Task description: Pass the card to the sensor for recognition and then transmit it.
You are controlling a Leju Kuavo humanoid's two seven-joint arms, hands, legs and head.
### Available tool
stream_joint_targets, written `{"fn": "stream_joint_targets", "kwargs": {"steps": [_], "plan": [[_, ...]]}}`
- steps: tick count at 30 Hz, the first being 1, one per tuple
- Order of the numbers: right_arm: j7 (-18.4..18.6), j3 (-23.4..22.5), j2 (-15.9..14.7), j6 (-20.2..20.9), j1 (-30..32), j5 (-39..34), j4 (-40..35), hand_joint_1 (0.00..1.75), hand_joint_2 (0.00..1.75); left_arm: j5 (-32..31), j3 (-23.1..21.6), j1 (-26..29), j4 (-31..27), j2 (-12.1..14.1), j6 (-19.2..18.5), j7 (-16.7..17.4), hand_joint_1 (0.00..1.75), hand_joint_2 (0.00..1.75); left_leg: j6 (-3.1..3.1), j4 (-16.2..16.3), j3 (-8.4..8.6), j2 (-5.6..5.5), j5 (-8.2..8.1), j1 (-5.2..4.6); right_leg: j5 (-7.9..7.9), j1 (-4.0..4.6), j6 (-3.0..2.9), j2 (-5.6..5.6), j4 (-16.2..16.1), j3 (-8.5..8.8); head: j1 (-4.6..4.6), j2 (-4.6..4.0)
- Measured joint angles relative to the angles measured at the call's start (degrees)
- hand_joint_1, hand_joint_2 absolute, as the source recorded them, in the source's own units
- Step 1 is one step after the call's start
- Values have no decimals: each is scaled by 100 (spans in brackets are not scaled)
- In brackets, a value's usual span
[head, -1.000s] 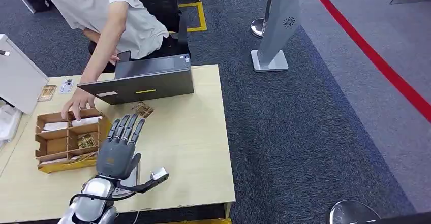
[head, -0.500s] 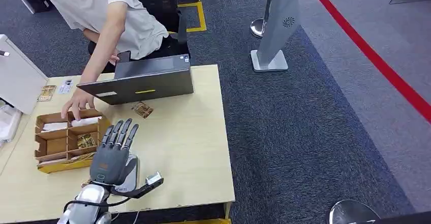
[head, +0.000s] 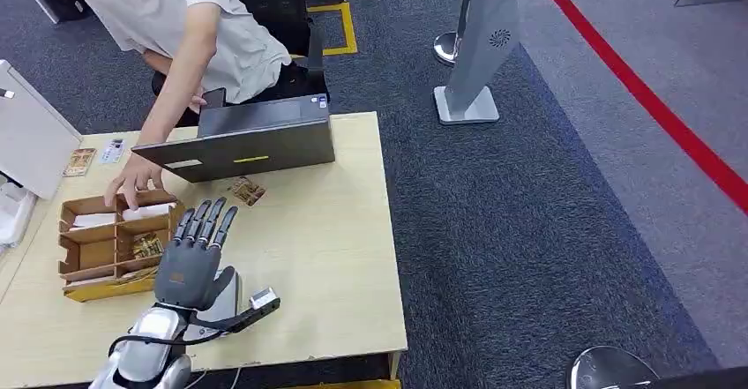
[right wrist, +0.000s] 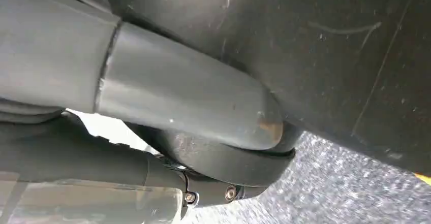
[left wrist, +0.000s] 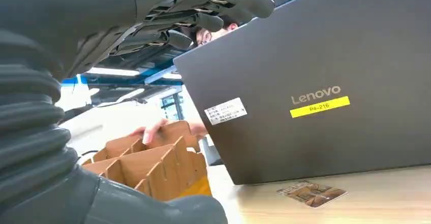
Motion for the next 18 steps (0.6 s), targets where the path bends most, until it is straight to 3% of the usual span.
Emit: {"fn": "stream_joint_targets", "kwargs": {"steps": [7,18], "plan": [[-76,232,-26,103,-14,177,-17,0,0,90,0,-355,404,-107,4,-28,0,175,0,1,2,4,0,2,4,3,-3,5,0,1,0,0],[-122,363,-31,159,-44,227,-42,0,0,107,0,-486,634,-179,22,-33,0,175,-1,0,1,8,-1,3,2,3,-3,12,0,-2,-4,2]]}}
